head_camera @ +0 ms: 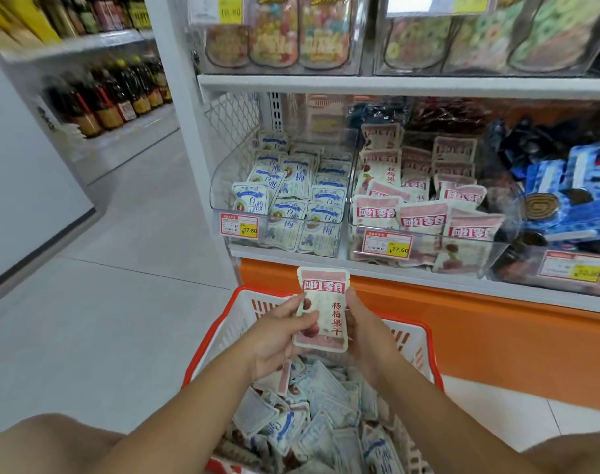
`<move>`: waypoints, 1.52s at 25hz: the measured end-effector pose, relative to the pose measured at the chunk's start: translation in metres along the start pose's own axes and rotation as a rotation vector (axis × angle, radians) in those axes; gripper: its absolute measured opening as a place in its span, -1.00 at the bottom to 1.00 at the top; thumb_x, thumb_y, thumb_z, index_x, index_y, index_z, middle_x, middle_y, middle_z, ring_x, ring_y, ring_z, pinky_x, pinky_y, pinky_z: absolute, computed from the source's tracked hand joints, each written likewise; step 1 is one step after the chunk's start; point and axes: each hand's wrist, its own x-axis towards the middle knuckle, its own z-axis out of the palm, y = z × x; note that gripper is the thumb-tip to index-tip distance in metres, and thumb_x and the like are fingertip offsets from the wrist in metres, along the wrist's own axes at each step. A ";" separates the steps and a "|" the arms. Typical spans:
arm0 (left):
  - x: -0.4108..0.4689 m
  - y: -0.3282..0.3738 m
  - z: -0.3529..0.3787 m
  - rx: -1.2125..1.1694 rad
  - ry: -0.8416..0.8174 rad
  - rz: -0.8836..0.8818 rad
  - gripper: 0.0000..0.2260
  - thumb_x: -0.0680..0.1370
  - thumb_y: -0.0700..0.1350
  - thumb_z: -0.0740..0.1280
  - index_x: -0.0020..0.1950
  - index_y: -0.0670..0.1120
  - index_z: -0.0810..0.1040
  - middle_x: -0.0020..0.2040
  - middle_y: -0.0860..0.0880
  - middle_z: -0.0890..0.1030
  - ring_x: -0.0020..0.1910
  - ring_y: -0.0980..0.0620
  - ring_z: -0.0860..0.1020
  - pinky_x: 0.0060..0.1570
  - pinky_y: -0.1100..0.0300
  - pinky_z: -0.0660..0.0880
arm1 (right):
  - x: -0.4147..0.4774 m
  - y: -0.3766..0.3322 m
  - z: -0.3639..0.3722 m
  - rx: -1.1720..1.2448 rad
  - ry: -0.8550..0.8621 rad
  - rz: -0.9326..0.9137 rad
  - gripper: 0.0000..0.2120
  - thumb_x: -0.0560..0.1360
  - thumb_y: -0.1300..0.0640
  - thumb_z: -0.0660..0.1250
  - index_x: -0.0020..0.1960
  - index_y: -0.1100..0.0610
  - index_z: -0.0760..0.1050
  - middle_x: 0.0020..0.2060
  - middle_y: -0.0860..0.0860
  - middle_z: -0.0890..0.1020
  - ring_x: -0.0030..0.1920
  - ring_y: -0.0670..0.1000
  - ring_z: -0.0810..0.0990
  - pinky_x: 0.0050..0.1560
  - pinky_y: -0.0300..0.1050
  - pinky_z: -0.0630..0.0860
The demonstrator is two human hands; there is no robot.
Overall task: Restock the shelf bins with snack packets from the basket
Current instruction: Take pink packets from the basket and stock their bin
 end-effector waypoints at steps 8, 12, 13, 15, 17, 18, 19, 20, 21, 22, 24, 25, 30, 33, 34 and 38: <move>-0.005 0.089 0.054 0.393 -0.045 0.359 -0.68 0.57 -0.15 0.34 0.33 0.02 0.51 -0.01 0.02 0.69 0.00 0.14 0.66 0.02 0.13 0.60 | -0.019 -0.121 -0.026 -0.189 0.114 -0.401 -0.86 0.49 0.16 0.43 0.05 0.05 0.62 -0.09 -0.06 0.73 -0.05 -0.05 0.70 0.04 -0.08 0.58; 0.006 0.123 0.071 0.714 0.165 0.609 -0.72 0.58 -0.07 0.34 0.28 0.14 0.54 0.08 0.20 0.61 -0.01 0.28 0.60 0.10 0.23 0.56 | -0.001 -0.197 -0.070 -0.229 0.339 -0.502 -0.86 0.50 0.20 0.42 0.05 0.08 0.62 -0.08 -0.05 0.73 -0.11 -0.07 0.70 -0.09 -0.12 0.58; 0.014 0.128 0.073 0.772 0.212 0.662 -0.72 0.58 -0.06 0.34 0.28 0.14 0.54 0.10 0.21 0.59 0.01 0.31 0.57 0.14 0.21 0.54 | 0.006 -0.210 -0.082 -0.234 0.391 -0.506 -0.85 0.51 0.22 0.41 0.07 0.11 0.62 -0.06 -0.02 0.72 -0.10 -0.03 0.69 -0.12 -0.11 0.57; 0.037 0.141 0.077 0.889 0.297 0.763 -0.70 0.58 -0.03 0.33 0.30 0.15 0.51 0.19 0.19 0.54 0.09 0.30 0.51 0.19 0.19 0.48 | 0.031 -0.229 -0.106 -0.275 0.493 -0.501 -0.82 0.52 0.24 0.38 0.13 0.18 0.59 -0.03 0.03 0.68 -0.11 -0.02 0.63 -0.20 -0.15 0.49; 0.061 0.156 0.083 1.004 0.334 0.802 -0.61 0.58 0.03 0.31 0.41 0.12 0.41 0.30 0.14 0.47 0.20 0.20 0.48 0.20 0.23 0.40 | 0.061 -0.246 -0.126 -0.342 0.588 -0.510 -0.76 0.51 0.25 0.39 0.17 0.23 0.55 0.04 0.10 0.65 -0.05 0.05 0.60 -0.09 -0.13 0.47; 0.074 0.162 0.085 1.046 0.336 0.790 -0.56 0.59 0.05 0.28 0.47 0.09 0.34 0.37 0.10 0.43 0.27 0.15 0.45 0.23 0.25 0.35 | 0.077 -0.256 -0.134 -0.378 0.624 -0.506 -0.72 0.50 0.25 0.41 0.19 0.26 0.54 0.08 0.14 0.63 0.02 0.10 0.59 0.00 -0.07 0.49; 0.086 0.167 0.087 1.076 0.327 0.761 -0.51 0.60 0.08 0.26 0.52 0.07 0.27 0.43 0.06 0.39 0.34 0.11 0.42 0.24 0.27 0.30 | 0.094 -0.265 -0.140 -0.427 0.653 -0.486 -0.68 0.49 0.23 0.42 0.21 0.28 0.53 0.12 0.17 0.62 0.09 0.13 0.59 0.08 -0.01 0.51; 0.096 0.168 0.089 1.085 0.309 0.722 -0.48 0.61 0.09 0.23 0.55 0.06 0.21 0.47 0.04 0.36 0.38 0.09 0.39 0.22 0.30 0.26 | 0.110 -0.273 -0.146 -0.493 0.651 -0.464 -0.66 0.49 0.22 0.43 0.22 0.29 0.52 0.14 0.16 0.60 0.14 0.15 0.57 0.15 0.01 0.51; 0.104 0.167 0.090 1.069 0.290 0.685 -0.47 0.62 0.09 0.21 0.56 0.07 0.17 0.48 0.03 0.36 0.39 0.08 0.38 0.20 0.30 0.26 | 0.125 -0.281 -0.150 -0.557 0.636 -0.445 -0.66 0.49 0.22 0.43 0.23 0.28 0.50 0.13 0.12 0.59 0.16 0.14 0.56 0.16 -0.02 0.50; 0.111 0.165 0.091 1.027 0.275 0.663 -0.48 0.62 0.09 0.20 0.57 0.10 0.15 0.46 0.05 0.38 0.38 0.09 0.39 0.19 0.28 0.29 | 0.138 -0.286 -0.153 -0.615 0.611 -0.415 -0.67 0.49 0.22 0.43 0.23 0.26 0.50 0.11 0.08 0.57 0.17 0.13 0.56 0.13 -0.06 0.49; 0.118 0.158 0.092 0.929 0.287 0.661 -0.53 0.63 0.06 0.18 0.55 0.16 0.19 0.30 0.18 0.48 0.19 0.19 0.48 0.08 0.25 0.39 | 0.162 -0.291 -0.159 -0.735 0.577 -0.344 -0.65 0.46 0.18 0.46 0.21 0.21 0.53 0.12 0.08 0.61 0.15 0.12 0.58 0.16 -0.07 0.50; 0.120 0.156 0.093 0.895 0.295 0.665 -0.55 0.64 0.05 0.18 0.52 0.19 0.21 0.17 0.26 0.48 0.04 0.29 0.48 -0.02 0.24 0.40 | 0.172 -0.291 -0.161 -0.796 0.556 -0.317 -0.65 0.45 0.14 0.46 0.20 0.20 0.55 0.13 0.07 0.62 0.13 0.11 0.59 0.15 -0.06 0.51; 0.124 0.154 0.092 0.832 0.287 0.661 -0.57 0.63 0.05 0.19 0.50 0.25 0.23 0.07 0.34 0.44 -0.08 0.43 0.39 -0.09 0.38 0.34 | 0.199 -0.275 -0.154 -0.987 0.666 -0.295 -0.64 0.55 0.05 0.36 0.28 0.19 0.50 0.18 0.11 0.60 0.13 0.14 0.59 0.01 -0.11 0.46; 0.125 0.153 0.091 0.847 0.283 0.655 -0.56 0.63 0.06 0.19 0.51 0.24 0.21 0.19 0.30 0.48 -0.02 0.37 0.40 -0.03 0.30 0.36 | 0.196 -0.270 -0.150 -1.037 0.751 -0.315 -0.56 0.52 -0.04 0.38 0.29 0.19 0.51 0.16 0.14 0.63 0.09 0.15 0.62 0.06 -0.05 0.56; 0.125 0.153 0.091 0.855 0.290 0.659 -0.55 0.63 0.06 0.18 0.51 0.24 0.21 0.27 0.23 0.48 0.05 0.32 0.39 0.02 0.27 0.34 | 0.196 -0.270 -0.151 -1.016 0.740 -0.321 -0.57 0.52 -0.04 0.39 0.28 0.19 0.52 0.15 0.14 0.64 0.06 0.14 0.63 0.06 -0.04 0.57; 0.128 0.153 0.090 0.862 0.303 0.665 -0.55 0.63 0.06 0.19 0.51 0.23 0.22 0.28 0.20 0.48 0.05 0.31 0.39 0.05 0.28 0.31 | 0.184 -0.272 -0.146 -0.998 0.713 -0.339 -0.67 0.54 0.02 0.37 0.24 0.15 0.56 0.10 0.12 0.66 -0.08 0.08 0.60 -0.11 -0.13 0.49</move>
